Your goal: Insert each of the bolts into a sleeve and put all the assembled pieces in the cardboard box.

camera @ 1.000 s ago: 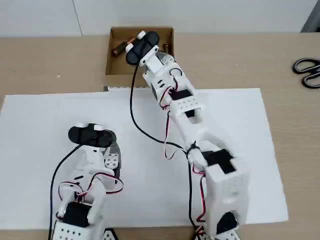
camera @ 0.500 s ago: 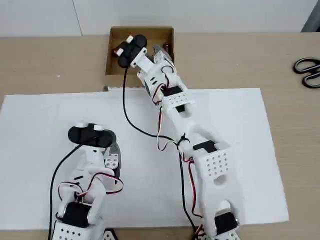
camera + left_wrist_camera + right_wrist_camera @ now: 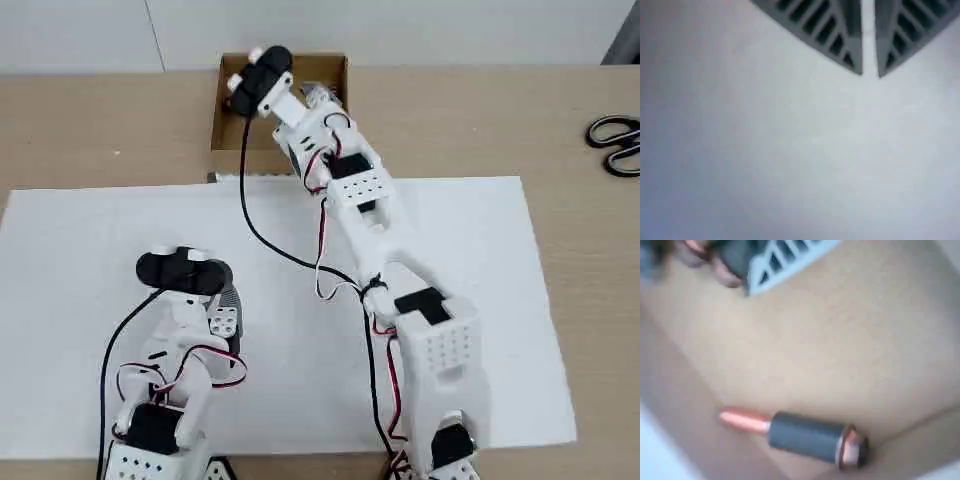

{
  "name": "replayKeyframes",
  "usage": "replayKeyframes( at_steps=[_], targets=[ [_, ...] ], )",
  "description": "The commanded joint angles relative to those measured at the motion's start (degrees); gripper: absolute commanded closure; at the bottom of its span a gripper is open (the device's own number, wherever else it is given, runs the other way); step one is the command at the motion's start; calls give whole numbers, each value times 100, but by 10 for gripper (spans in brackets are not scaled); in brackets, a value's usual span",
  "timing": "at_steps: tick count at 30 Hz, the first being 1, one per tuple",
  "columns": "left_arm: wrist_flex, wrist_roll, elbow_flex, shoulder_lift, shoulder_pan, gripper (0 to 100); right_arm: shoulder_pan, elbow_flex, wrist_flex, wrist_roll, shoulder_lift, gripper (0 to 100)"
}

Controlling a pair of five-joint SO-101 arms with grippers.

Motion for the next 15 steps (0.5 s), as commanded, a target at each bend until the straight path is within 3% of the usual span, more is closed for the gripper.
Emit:
replayKeyframes(
  at_steps=[1, 10, 15],
  targets=[
    [-132, 0, -22, -35, -9, 995, 40, -325, 954, -26, -1068, 980],
    [-53, 0, -22, -35, -18, 995, 189, -325, 4198, -1574, -3064, 995],
    [-53, 0, -22, -35, -114, 995, 804, -325, 5815, -2312, -3846, 995]
  ],
)
